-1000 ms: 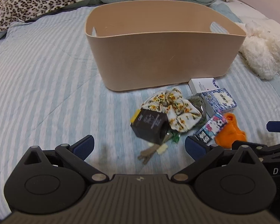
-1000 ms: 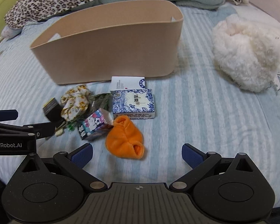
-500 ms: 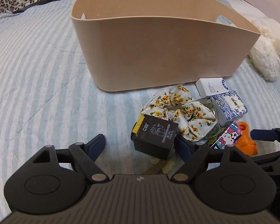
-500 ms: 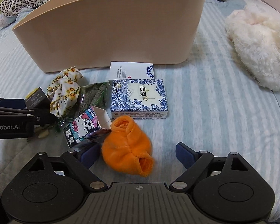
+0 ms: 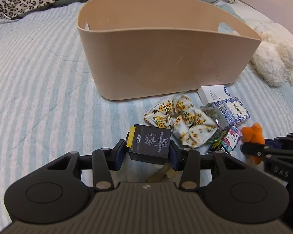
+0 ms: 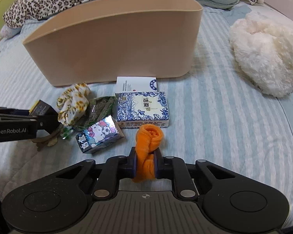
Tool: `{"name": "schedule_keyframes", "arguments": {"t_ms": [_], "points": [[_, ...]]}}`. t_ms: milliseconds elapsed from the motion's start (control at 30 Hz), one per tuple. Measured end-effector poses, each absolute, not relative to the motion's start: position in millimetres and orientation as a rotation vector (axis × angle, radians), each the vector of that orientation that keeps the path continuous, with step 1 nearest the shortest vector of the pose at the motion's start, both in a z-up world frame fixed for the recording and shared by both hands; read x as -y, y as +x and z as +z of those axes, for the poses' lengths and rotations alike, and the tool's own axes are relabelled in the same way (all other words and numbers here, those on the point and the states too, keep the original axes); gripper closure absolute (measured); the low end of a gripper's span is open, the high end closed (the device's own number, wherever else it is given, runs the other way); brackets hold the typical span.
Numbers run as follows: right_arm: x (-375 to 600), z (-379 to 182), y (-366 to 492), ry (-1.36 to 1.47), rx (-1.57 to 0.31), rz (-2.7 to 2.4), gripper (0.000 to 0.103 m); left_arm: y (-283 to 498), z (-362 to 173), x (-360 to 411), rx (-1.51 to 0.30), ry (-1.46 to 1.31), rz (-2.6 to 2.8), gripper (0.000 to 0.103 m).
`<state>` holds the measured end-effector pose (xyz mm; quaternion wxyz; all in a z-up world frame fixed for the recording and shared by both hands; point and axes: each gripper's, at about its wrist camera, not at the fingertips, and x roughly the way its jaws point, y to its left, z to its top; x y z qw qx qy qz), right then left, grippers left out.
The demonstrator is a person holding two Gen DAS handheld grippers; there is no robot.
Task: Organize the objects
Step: 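Close the left tool on the black box while the right tool grasps the orange cloth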
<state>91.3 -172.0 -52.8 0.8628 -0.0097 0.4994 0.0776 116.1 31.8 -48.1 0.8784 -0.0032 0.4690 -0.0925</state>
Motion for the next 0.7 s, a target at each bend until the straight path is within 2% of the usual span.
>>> {"name": "schedule_keyframes", "arguments": {"t_ms": [433,700], "points": [[200,22,90,0.024,-0.881,0.196,0.089,95,25,-53,-0.832,-0.023,-0.155,0.056],[190,67,113,-0.038,-0.747,0.207,0.089,122,60,-46,-0.737,0.019,-0.126,0.056]]}}
